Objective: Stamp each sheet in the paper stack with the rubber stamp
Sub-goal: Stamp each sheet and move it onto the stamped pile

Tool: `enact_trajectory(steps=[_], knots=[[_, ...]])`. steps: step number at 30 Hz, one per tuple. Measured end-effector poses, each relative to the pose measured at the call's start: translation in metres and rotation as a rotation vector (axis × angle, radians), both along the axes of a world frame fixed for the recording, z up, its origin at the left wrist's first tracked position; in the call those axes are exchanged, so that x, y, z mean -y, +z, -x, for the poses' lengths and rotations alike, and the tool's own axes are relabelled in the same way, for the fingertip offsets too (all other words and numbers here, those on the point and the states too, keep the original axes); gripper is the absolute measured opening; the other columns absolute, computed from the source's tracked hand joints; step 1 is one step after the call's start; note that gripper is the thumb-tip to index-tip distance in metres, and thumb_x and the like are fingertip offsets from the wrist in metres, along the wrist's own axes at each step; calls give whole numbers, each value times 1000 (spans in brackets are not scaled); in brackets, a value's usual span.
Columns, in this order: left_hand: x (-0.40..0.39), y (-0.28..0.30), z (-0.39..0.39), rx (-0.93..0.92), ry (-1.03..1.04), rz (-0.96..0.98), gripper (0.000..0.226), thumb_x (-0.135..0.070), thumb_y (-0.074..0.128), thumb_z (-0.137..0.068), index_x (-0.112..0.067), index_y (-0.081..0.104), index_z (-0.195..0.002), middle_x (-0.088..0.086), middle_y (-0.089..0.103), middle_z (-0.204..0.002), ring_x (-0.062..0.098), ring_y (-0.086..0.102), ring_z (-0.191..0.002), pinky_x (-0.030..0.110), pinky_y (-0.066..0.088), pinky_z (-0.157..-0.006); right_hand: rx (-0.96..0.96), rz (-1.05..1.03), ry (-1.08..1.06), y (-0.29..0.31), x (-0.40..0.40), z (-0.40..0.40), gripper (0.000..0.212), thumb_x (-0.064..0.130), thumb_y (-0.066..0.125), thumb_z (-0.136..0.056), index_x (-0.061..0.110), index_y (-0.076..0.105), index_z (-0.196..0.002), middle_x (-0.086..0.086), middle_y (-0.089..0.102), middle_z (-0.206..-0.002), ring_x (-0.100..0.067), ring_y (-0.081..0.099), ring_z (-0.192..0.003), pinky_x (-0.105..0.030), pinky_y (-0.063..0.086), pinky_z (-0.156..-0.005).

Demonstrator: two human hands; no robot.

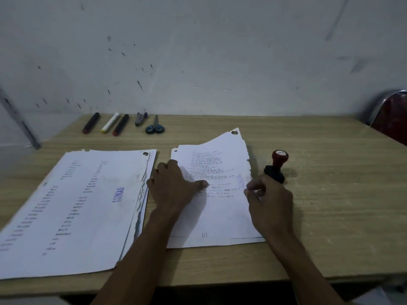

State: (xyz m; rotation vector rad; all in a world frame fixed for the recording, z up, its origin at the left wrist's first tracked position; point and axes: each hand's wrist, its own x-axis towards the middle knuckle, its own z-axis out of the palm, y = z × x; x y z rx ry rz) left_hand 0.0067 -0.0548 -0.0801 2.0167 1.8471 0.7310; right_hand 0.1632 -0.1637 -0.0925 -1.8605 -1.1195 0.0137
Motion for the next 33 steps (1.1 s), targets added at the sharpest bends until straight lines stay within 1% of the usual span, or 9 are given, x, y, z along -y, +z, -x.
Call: enact_trajectory(steps=[2, 4, 10, 13, 17, 20, 23, 28, 33], knots=[[-3, -1, 2, 51, 12, 10, 101, -68, 76, -56, -15, 43, -135, 8, 48, -137, 28, 40, -131, 43, 32, -103, -60, -56, 34, 3, 1, 0, 27, -1, 76, -77, 22, 63, -77, 16, 62, -73, 1, 60, -69, -9, 43, -60], [-6, -2, 5, 125, 17, 32, 104, -68, 79, -51, -16, 44, -134, 6, 51, -135, 28, 44, -129, 46, 33, -103, -167, -99, 45, 5, 3, 1, 29, -5, 77, -74, 20, 63, -79, 16, 63, -76, 0, 62, -69, -5, 44, -59], [-9, 5, 13, 441, 43, 89, 100, -54, 86, -49, -9, 48, -130, 6, 63, -112, 26, 59, -114, 45, 45, -98, -717, -256, 225, 21, 8, -1, 52, -17, 74, -71, 17, 62, -108, 5, 73, -94, -5, 71, -87, -23, 57, -74], [-12, 10, 16, 615, 53, 128, 94, -37, 89, -60, -6, 43, -137, 9, 62, -122, 23, 57, -116, 40, 45, -100, -923, -276, 287, 27, 6, -3, 57, -18, 69, -75, 16, 59, -119, -2, 76, -93, -18, 72, -91, -36, 60, -77], [-10, 21, 29, 888, -23, 139, 25, -8, 78, -76, -8, 65, -98, 0, 69, -91, 0, 67, -70, 12, 50, -60, -1090, -315, 359, 32, 5, -2, 44, -14, 66, -78, 12, 62, -114, -7, 76, -99, -22, 73, -89, -36, 61, -74], [-10, 29, 42, 962, -44, 150, 8, -4, 74, -79, -9, 72, -85, 2, 74, -82, 12, 71, -73, 18, 55, -62, -1064, -296, 317, 34, 5, 0, 28, -8, 68, -81, 4, 67, -106, -9, 76, -94, -21, 73, -80, -31, 61, -67], [-12, 39, 50, 946, -37, 121, 10, -7, 75, -78, -14, 72, -73, 4, 74, -73, 18, 68, -66, 36, 56, -70, -968, -255, 276, 42, 5, 3, 15, -2, 72, -82, 1, 70, -96, -3, 76, -80, -13, 73, -68, -21, 56, -55], [-15, 60, 76, 641, -54, -83, 4, -15, 75, -77, -16, 72, -78, -3, 72, -75, 11, 66, -66, 24, 49, -62, -892, -163, 294, 49, -5, 18, 12, 2, 76, -79, 3, 71, -89, -6, 76, -80, -19, 74, -70, -26, 59, -58], [-17, 58, 126, 380, 50, -147, 16, -20, 77, -76, -10, 73, -87, 5, 69, -84, 23, 65, -79, 30, 46, -69, -731, 19, 317, 45, -27, 59, 10, 11, 73, -85, 12, 71, -75, 1, 74, -73, -15, 71, -63, -27, 53, -47]])
